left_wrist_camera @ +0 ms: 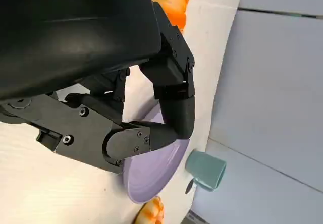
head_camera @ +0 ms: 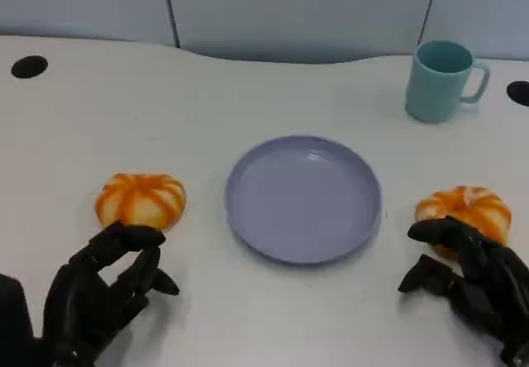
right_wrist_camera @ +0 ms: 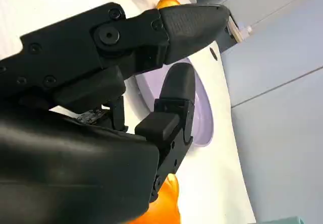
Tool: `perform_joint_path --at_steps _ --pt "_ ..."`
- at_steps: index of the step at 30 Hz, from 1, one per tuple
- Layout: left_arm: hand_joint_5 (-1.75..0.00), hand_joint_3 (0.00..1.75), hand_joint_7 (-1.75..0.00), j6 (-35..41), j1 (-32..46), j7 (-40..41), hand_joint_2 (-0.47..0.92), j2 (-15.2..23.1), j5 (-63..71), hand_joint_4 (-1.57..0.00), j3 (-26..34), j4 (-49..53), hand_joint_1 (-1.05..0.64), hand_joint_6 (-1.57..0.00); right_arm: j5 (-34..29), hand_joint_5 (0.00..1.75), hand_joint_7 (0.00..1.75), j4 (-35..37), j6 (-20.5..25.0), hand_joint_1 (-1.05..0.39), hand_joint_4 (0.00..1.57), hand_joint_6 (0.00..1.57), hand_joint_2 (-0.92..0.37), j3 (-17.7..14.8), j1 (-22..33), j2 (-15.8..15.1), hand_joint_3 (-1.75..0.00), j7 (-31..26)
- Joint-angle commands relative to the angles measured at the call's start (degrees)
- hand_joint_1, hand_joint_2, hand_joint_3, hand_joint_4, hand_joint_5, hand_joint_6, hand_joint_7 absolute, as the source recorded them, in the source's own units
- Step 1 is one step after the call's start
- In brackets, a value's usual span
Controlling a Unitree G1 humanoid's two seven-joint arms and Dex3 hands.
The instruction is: Grasp the bread from the table and place it into the plate.
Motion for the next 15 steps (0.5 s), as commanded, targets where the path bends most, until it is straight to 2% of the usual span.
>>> perform_joint_path --at_steps 1,6,9,12,13,15 --pt "-1.61 0.59 -1.15 -0.1 0.1 0.9 0.71 0.5 0.3 -0.70 0.2 -0.3 -0.31 -0.70 -0.2 1.42 0.97 1.1 0.2 -0.44 0.62 0.65 -0.92 -0.4 0.6 -0.2 -0.26 -0.6" --pt "-1.61 0.58 -1.15 -1.6 -0.4 -0.3 0.72 0.8 -0.2 -0.69 0.4 0.7 -0.31 -0.70 -0.3 1.43 0.97 0.8 0.5 -0.44 0.61 0.65 -0.92 -0.2 0.8 -0.2 -0.25 -0.6" --pt "-1.54 0.48 -1.07 -2.2 -0.5 -0.7 0.76 0.8 -0.5 -0.69 0.6 0.7 -0.32 -0.72 -0.3 1.43 0.96 0.8 0.6 -0.43 0.61 0.65 -0.92 -0.1 0.7 -0.2 -0.25 -0.7" --pt "-1.36 0.21 -0.80 -7.0 -0.8 -1.3 0.89 0.4 0.7 -0.70 0.5 1.0 -0.32 -0.77 -0.5 1.43 0.96 1.0 0.2 -0.43 0.61 0.64 -0.92 -0.1 0.7 -0.1 -0.26 -0.6" --pt "-1.26 0.17 -0.63 -9.4 -0.9 -1.1 0.91 0.3 1.6 -0.70 0.3 1.3 -0.31 -0.81 -0.5 1.43 0.97 1.1 0.1 -0.43 0.60 0.64 -0.92 0.0 0.7 -0.1 -0.27 -0.6" --pt "-1.15 0.14 -0.45 -15.0 -1.5 -0.5 0.92 0.4 4.1 -0.71 -0.3 2.5 -0.30 -0.86 -0.7 1.43 0.97 1.2 -0.1 -0.44 0.60 0.64 -0.92 0.0 0.6 -0.2 -0.27 -0.8"
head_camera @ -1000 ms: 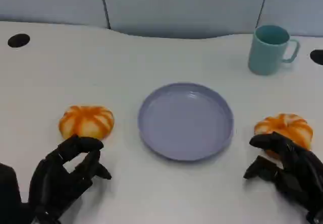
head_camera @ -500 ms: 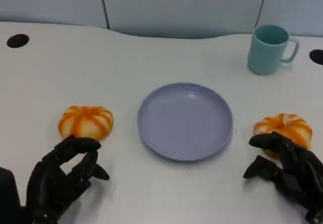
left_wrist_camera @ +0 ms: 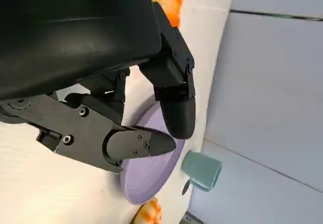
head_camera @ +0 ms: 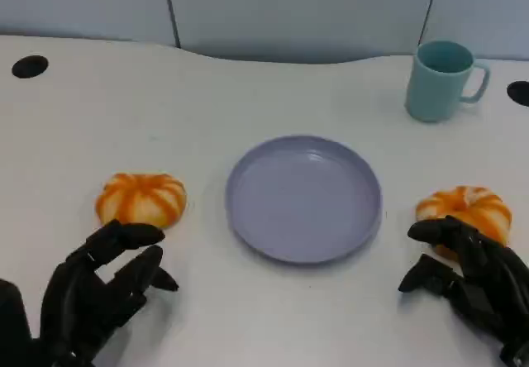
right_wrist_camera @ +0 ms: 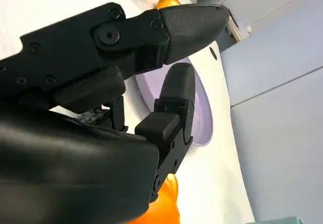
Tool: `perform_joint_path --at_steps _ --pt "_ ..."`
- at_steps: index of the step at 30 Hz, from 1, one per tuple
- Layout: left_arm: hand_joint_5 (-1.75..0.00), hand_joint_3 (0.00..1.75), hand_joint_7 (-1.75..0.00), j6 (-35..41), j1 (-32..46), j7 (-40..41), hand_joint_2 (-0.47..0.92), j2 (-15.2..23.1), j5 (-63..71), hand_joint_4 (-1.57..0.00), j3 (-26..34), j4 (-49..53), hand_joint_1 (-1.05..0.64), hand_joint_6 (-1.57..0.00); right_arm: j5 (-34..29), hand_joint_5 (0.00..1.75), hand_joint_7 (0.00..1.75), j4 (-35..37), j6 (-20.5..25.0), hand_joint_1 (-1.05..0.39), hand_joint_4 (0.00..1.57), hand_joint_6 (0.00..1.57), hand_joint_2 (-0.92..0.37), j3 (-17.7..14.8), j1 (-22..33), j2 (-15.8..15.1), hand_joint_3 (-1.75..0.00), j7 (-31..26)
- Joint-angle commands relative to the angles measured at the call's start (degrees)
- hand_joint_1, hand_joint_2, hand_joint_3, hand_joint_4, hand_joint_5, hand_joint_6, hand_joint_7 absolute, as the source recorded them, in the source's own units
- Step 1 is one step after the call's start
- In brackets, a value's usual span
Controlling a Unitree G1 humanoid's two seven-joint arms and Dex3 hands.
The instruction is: Grasp the bread from the table and place it into the plate.
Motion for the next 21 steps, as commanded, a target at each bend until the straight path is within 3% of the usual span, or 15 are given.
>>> perform_joint_path --at_steps 1,7,12,15,16,18,21 --pt "-1.07 0.15 -0.34 -11.0 -1.7 0.3 0.92 0.6 4.4 -0.72 -0.6 2.4 -0.30 -0.88 -0.8 1.43 0.97 1.0 0.4 -0.44 0.59 0.64 -0.92 0.0 0.6 -0.3 -0.26 -0.9" --pt "-0.63 0.10 -0.03 -22.0 -2.6 4.3 0.92 3.1 13.8 -0.72 -2.7 4.0 -0.41 -0.83 -0.6 1.42 0.97 0.9 0.8 -0.43 0.58 0.62 -0.92 0.0 0.4 -0.4 -0.27 -1.1" --pt "-0.33 0.08 0.00 -34.5 -3.4 16.6 0.92 10.1 35.5 -0.52 -5.0 2.9 -0.55 -0.59 -0.2 1.41 0.98 0.0 2.6 -0.43 0.62 0.65 -0.92 -0.1 0.4 0.0 -0.24 -2.3" --pt "-0.30 0.05 0.00 -36.1 -3.8 21.4 0.92 11.6 40.0 -0.48 -6.1 3.4 -0.57 -0.54 -0.2 1.41 0.98 -0.4 3.0 -0.43 0.63 0.65 -0.92 -0.1 0.5 0.1 -0.23 -2.7" --pt "-0.30 0.05 0.00 -35.0 -4.2 24.5 0.92 14.1 46.2 -0.48 -6.5 0.9 -0.57 -0.54 -0.4 1.40 0.98 -0.6 2.8 -0.43 0.63 0.65 -0.92 0.0 0.5 0.1 -0.23 -2.7" --pt "-0.20 0.03 0.00 -32.0 -4.7 29.7 0.91 17.9 56.5 -0.32 -7.2 -4.0 -0.66 -0.37 -0.6 1.41 0.98 -0.6 2.5 -0.44 0.63 0.64 -0.92 0.3 0.6 0.2 -0.25 -2.6" --pt "-0.15 0.01 0.00 -27.5 -5.1 34.5 0.91 20.7 65.1 -0.25 -8.9 -8.4 -0.71 -0.31 -0.5 1.41 0.99 -0.5 2.1 -0.43 0.63 0.64 -0.92 0.3 0.7 0.5 -0.25 -2.5"
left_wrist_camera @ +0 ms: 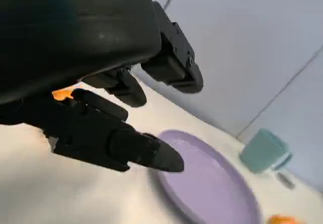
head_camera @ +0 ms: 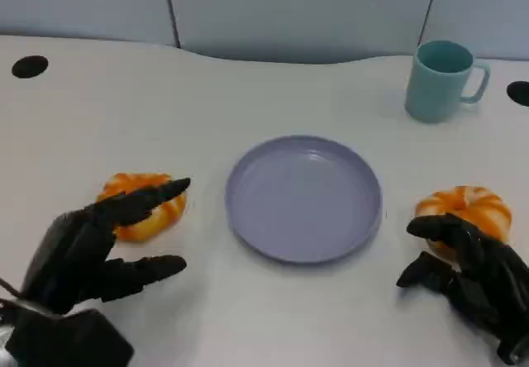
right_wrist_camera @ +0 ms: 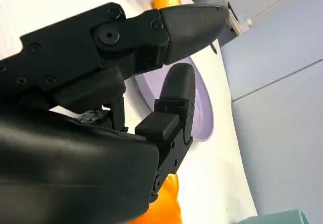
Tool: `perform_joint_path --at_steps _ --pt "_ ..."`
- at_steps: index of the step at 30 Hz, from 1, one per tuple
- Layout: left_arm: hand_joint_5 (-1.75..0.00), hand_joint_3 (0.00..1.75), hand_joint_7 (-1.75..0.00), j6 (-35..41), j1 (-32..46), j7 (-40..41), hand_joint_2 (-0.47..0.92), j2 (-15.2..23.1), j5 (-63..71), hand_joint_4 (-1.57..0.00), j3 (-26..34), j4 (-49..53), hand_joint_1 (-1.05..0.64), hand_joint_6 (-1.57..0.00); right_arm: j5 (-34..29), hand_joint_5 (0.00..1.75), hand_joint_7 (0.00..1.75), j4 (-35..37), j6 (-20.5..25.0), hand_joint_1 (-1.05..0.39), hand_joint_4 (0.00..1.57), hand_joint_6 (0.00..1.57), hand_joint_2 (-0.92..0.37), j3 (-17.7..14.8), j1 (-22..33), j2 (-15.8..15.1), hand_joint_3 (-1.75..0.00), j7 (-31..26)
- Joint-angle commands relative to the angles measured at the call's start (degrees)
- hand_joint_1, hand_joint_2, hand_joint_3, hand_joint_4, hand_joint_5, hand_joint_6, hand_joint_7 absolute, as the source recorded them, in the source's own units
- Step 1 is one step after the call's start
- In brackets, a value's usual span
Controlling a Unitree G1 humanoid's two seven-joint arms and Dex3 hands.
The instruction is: Grasp the bread from the table and place it into the plate.
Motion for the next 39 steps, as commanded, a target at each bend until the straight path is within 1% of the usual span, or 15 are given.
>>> perform_joint_path --at_steps 1,4,7,11,13,17,19,22,26,33,39 --pt "-0.14 0.01 0.00 5.7 -1.4 7.4 0.91 5.5 10.7 -0.23 -2.2 -6.2 -0.71 -0.29 -0.4 1.41 0.99 0.6 0.1 -0.43 0.63 0.64 -0.92 0.1 1.0 0.2 -0.25 -0.2" --pt "-0.10 0.04 0.00 10.9 -2.0 7.4 0.92 8.0 15.4 -0.17 -4.9 -9.2 -0.74 -0.23 -0.5 1.42 0.99 0.6 0.1 -0.44 0.62 0.64 -0.92 0.2 1.0 0.3 -0.25 -0.4" --pt "-0.08 0.07 0.00 14.5 -2.7 6.3 0.92 9.8 17.2 -0.15 -7.4 -10.6 -0.75 -0.21 -0.8 1.42 1.00 0.4 0.1 -0.45 0.62 0.63 -0.92 0.3 1.1 0.2 -0.25 -0.7" --pt "-0.05 0.07 0.00 18.7 -6.2 3.8 0.92 11.6 18.6 -0.09 -11.6 -8.9 -0.78 -0.17 -0.8 1.43 1.00 0.2 0.2 -0.44 0.62 0.64 -0.92 0.4 1.3 0.2 -0.25 -0.8" --pt "-0.04 0.06 0.00 20.5 -8.4 1.5 0.92 12.4 18.3 -0.07 -13.5 -7.3 -0.79 -0.16 -0.5 1.43 0.99 -0.1 0.4 -0.44 0.62 0.64 -0.92 0.4 1.4 0.4 -0.25 -0.5" --pt "-0.02 0.07 0.00 25.6 -12.6 -6.7 0.92 13.4 17.9 -0.03 -17.0 -6.0 -0.79 -0.11 -0.5 1.43 0.99 -0.4 0.4 -0.44 0.62 0.64 -0.92 0.4 1.6 0.4 -0.25 -0.5" --pt "-0.02 0.04 -0.01 27.7 -15.5 -10.4 0.91 13.3 17.5 -0.03 -19.0 -4.2 -0.77 -0.13 -0.4 1.42 0.98 -0.1 0.4 -0.44 0.62 0.64 -0.92 0.3 1.6 0.3 -0.24 -0.3" --pt "-0.03 0.02 -0.02 30.5 -20.0 -12.4 0.89 12.3 18.0 -0.06 -22.0 0.5 -0.75 -0.15 -0.4 1.42 0.98 -0.1 0.3 -0.45 0.62 0.64 -0.92 0.1 1.6 0.3 -0.24 -0.3" --pt "-0.04 0.01 -0.02 31.6 -25.0 -10.8 0.89 11.2 18.3 -0.09 -25.8 8.2 -0.74 -0.17 -0.3 1.42 0.98 -0.2 0.1 -0.45 0.63 0.64 -0.92 0.1 1.7 0.3 -0.25 0.0" --pt "-0.03 0.00 -0.01 34.4 -35.4 -8.5 0.88 5.4 18.0 -0.09 -31.8 28.2 -0.72 -0.17 -0.2 1.42 0.98 -1.0 0.6 -0.44 0.63 0.65 -0.92 0.1 2.2 0.3 -0.25 0.1" --pt "-0.03 0.00 -0.01 35.6 -40.7 -6.3 0.85 1.8 16.1 -0.10 -34.3 41.2 -0.69 -0.18 0.0 1.42 0.98 -1.6 1.0 -0.43 0.62 0.65 -0.92 0.1 2.6 0.2 -0.26 0.2"
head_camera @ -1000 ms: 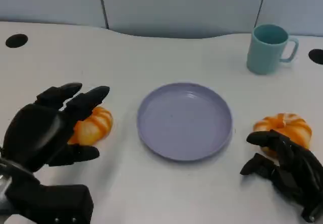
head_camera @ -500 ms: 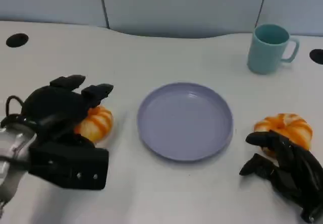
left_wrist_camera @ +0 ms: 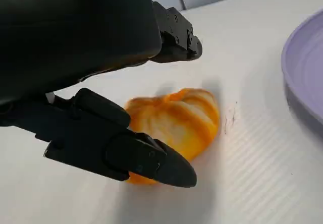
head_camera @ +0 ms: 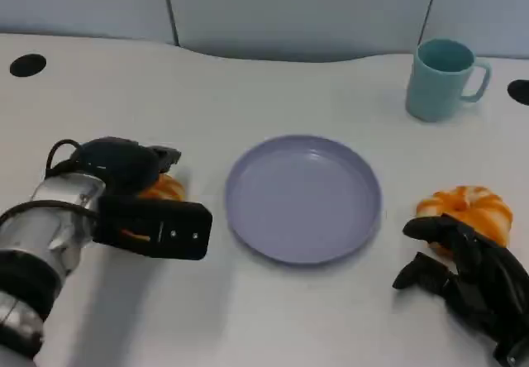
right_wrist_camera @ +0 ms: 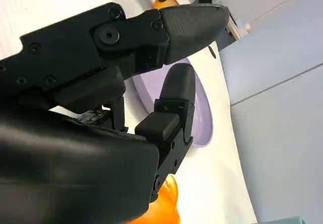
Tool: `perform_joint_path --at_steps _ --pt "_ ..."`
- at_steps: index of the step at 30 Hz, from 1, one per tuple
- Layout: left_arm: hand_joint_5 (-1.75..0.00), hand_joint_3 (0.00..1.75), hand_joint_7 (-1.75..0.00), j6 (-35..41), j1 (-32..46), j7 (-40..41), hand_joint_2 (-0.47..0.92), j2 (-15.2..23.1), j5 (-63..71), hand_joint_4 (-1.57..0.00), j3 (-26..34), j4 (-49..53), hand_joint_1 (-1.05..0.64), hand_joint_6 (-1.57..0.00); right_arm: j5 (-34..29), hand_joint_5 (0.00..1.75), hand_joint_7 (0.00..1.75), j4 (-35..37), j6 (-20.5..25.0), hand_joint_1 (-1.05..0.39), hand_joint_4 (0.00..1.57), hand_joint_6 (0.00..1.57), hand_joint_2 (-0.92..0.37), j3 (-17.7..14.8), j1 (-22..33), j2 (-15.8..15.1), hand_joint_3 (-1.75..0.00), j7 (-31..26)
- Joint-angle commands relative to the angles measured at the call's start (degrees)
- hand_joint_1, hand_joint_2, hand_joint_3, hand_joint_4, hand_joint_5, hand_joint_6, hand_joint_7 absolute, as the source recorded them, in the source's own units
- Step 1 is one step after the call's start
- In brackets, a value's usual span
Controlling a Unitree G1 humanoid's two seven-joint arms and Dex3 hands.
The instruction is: Grasp the bread from the table and place it into the plate.
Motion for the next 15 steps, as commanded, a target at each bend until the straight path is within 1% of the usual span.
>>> perform_joint_path --at_steps 1,6,12,15 --pt "-0.03 0.00 -0.01 1.1 -3.9 1.8 0.84 -1.6 -1.7 -0.10 -1.0 7.9 -0.69 -0.19 -0.2 1.42 0.98 0.2 1.1 -0.43 0.62 0.65 -0.92 -0.1 1.5 -0.4 -0.26 -0.3" --pt "-0.03 0.00 -0.01 1.3 -5.6 3.2 0.82 -3.0 -3.1 -0.11 -2.2 13.7 -0.65 -0.19 0.3 1.41 0.97 -0.6 1.6 -0.43 0.62 0.65 -0.92 -0.4 2.0 -0.4 -0.25 -0.3" --pt "-0.02 0.00 0.00 1.9 -6.2 4.5 0.82 -3.9 -3.7 -0.09 -3.2 17.4 -0.63 -0.17 0.6 1.41 0.97 -0.8 1.7 -0.43 0.62 0.66 -0.92 -0.7 2.3 -0.7 -0.25 0.3" --pt "0.00 0.00 0.00 1.6 -6.1 4.8 0.82 -4.0 -4.5 -0.07 -3.2 18.6 -0.61 -0.14 1.1 1.42 0.97 -1.5 2.9 -0.44 0.63 0.67 -0.92 -1.0 2.8 -1.1 -0.23 0.2"
